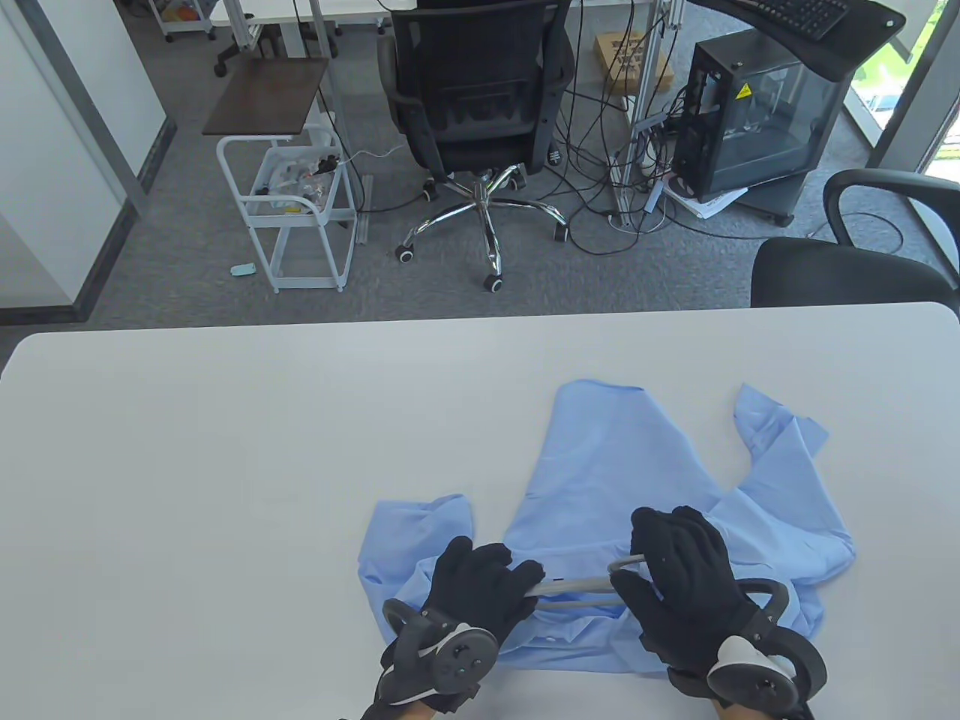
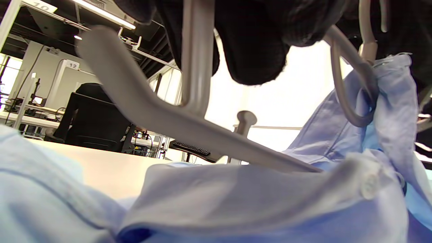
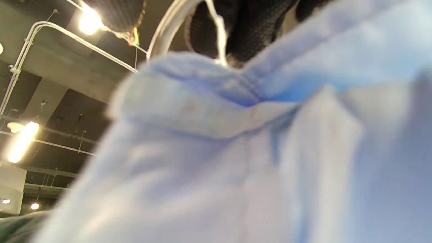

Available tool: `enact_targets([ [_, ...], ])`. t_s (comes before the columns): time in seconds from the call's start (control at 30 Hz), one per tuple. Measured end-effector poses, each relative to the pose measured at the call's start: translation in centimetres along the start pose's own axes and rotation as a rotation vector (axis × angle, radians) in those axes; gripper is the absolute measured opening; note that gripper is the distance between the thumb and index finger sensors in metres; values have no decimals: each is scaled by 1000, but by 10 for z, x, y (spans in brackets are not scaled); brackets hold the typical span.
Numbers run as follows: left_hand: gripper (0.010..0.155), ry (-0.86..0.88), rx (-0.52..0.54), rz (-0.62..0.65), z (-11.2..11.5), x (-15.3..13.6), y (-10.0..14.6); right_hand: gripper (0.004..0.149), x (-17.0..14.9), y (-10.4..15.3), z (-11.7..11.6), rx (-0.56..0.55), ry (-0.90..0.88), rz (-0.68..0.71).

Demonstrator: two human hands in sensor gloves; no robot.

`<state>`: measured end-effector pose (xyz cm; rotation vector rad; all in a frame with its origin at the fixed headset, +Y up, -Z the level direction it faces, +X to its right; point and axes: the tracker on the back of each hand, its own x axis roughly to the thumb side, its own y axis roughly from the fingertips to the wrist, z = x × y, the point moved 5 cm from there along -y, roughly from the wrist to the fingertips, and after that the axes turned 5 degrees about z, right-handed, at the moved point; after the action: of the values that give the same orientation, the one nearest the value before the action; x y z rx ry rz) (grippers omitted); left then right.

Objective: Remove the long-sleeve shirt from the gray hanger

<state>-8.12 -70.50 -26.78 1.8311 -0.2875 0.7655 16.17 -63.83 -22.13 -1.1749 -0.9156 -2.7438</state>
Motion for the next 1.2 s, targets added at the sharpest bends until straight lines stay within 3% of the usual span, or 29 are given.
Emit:
enact_targets([
  [0.1,49,15,10,-34,-3,-7,1,86,-11,1,-11,85,1,-104],
  [0.27,49,43,22,-107,-6,-21,6,82,-20,7,-25,147,54,-204],
  [0.33,49,90,22,-130,-7,-27,6,86,-19,10,-31,131,61,-201],
  [0.43,49,153,42,-165,-9,-31,8,86,-15,13,-51,241,120,-186],
  [0.8,49,170,66,-164,-15,-23,9,88,2,17,-72,263,294,-104],
  [1.07,49,158,73,-147,-17,-19,9,61,-1,16,-65,212,339,-127],
  [1.2,49,143,102,-141,-20,-18,11,57,-5,15,-60,194,331,-133],
])
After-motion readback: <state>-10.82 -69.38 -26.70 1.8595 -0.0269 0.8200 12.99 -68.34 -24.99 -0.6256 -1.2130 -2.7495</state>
